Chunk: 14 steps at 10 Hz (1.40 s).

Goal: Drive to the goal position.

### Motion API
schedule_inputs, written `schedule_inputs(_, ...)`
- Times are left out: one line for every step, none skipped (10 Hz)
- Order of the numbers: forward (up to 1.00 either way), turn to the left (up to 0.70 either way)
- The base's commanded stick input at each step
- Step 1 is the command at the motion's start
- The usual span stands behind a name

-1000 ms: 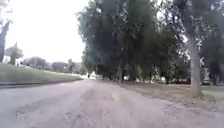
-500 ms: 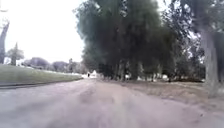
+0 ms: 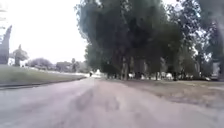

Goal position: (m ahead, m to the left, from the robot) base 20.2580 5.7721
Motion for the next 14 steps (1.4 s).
schedule_inputs(1.00, 0.00)
schedule_inputs(1.00, 0.00)
schedule_inputs(1.00, 0.16)
schedule_inputs(1.00, 0.39)
schedule_inputs(1.00, 0.37)
schedule_inputs(1.00, 0.33)
schedule_inputs(1.00, 0.20)
schedule_inputs(1.00, 0.02)
schedule_inputs(1.00, 0.00)
schedule_inputs(1.00, 0.00)
schedule_inputs(1.00, 0.00)
schedule_inputs(1.00, 0.00)
schedule_inputs(1.00, 0.09)
schedule_inputs(1.00, 0.27)
